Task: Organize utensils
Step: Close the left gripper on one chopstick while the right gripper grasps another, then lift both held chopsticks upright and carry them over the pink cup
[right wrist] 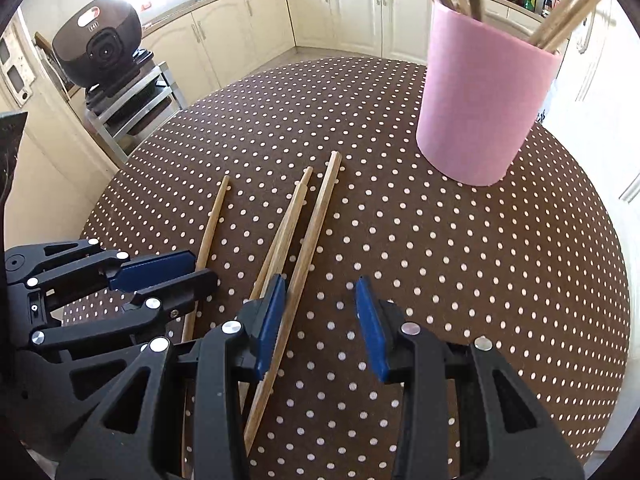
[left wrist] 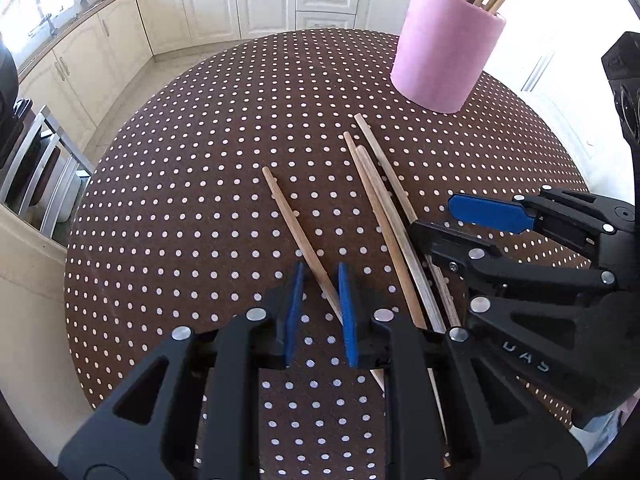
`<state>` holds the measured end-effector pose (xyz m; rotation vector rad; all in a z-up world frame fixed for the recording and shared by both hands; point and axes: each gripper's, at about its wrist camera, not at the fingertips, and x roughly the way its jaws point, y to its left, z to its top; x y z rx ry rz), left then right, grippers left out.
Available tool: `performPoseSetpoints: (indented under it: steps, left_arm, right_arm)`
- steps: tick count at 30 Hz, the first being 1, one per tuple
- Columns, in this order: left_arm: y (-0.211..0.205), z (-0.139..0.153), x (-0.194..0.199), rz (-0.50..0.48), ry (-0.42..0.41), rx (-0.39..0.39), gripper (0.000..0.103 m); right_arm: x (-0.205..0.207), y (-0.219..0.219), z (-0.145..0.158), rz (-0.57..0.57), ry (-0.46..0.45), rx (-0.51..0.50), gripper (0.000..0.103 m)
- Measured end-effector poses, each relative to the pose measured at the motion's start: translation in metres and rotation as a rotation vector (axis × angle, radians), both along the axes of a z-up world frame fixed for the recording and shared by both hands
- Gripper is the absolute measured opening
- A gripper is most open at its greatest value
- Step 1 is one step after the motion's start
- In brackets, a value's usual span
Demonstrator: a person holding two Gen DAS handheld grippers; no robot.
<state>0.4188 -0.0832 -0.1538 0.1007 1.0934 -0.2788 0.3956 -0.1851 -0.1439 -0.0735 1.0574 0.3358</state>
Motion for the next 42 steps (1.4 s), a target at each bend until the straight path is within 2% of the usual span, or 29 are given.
performPoseSetpoints:
  steps: [8, 11, 12, 17, 23, 33, 42]
  left_arm:
    - [0.006, -0.001, 0.015, 0.020, 0.013, -0.010, 0.017]
    - [0.004, -0.001, 0.020, 0.028, 0.006, -0.004, 0.016]
    - [0.003, -0.001, 0.021, 0.029, 0.002, 0.000, 0.014]
    - [0.009, -0.001, 0.022, 0.042, -0.006, -0.026, 0.007]
    - [0.021, 0.005, 0.020, 0.066, -0.008, -0.060, 0.006]
    - [0.025, 0.059, -0.008, 0.046, -0.084, -0.125, 0.006]
    - [0.022, 0.111, -0.051, 0.017, -0.182, -0.144, 0.006]
  right_arm:
    - [0.014, 0.013, -0.001, 0.001, -0.019, -0.067, 0.027]
    - [0.020, 0.014, -0.001, -0.003, -0.028, -0.077, 0.016]
    - [0.023, 0.016, -0.002, -0.005, -0.031, -0.074, 0.010]
    - [0.025, 0.008, -0.003, -0.023, -0.039, -0.031, 0.006]
    - [0.011, -0.012, 0.010, -0.030, -0.051, 0.030, 0.005]
    - [-0.030, -0.031, 0.067, 0.004, -0.145, 0.125, 0.005]
    - [-0.063, -0.046, 0.108, 0.025, -0.215, 0.199, 0.005]
